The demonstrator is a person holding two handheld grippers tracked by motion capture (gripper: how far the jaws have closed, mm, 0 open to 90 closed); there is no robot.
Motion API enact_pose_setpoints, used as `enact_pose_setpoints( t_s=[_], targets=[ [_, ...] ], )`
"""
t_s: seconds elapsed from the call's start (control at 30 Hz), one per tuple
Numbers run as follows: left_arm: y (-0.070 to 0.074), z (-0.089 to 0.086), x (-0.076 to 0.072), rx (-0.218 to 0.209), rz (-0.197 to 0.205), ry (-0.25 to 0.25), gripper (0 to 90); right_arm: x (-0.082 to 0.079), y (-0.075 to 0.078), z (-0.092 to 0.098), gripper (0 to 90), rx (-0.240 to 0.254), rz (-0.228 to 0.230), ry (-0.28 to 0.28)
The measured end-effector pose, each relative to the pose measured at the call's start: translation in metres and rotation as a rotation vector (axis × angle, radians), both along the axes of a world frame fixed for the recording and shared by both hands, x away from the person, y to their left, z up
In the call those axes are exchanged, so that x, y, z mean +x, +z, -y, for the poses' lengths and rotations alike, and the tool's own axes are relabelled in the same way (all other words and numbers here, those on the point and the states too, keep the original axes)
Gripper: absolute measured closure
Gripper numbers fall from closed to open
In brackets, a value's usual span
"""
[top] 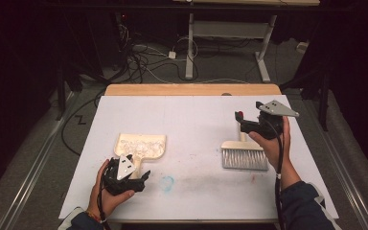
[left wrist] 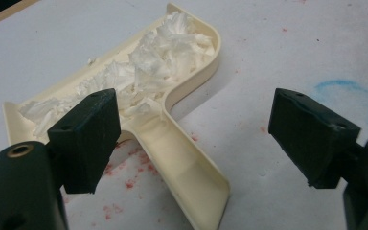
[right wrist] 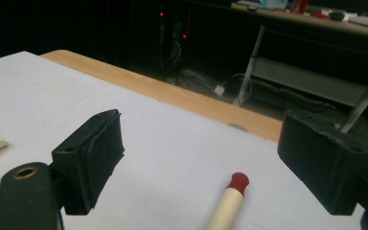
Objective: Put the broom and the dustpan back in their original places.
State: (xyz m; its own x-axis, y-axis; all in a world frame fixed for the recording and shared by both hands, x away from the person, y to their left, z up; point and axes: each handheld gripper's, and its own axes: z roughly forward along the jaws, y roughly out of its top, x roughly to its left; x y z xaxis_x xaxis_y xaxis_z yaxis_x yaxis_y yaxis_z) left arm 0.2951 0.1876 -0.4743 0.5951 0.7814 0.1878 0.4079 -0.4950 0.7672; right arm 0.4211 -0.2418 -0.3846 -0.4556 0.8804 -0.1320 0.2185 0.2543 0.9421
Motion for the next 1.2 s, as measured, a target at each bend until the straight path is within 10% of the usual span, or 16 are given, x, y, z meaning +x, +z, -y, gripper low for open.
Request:
enact_pose_setpoints(
  t_s=[1.2],
  targets=[
    [0.001,0.004,-0.003,0.045,0.028,-0.036,18.2,-0.072,0.022,0.016,16.5,-0.08,0.123,0.078]
  ],
)
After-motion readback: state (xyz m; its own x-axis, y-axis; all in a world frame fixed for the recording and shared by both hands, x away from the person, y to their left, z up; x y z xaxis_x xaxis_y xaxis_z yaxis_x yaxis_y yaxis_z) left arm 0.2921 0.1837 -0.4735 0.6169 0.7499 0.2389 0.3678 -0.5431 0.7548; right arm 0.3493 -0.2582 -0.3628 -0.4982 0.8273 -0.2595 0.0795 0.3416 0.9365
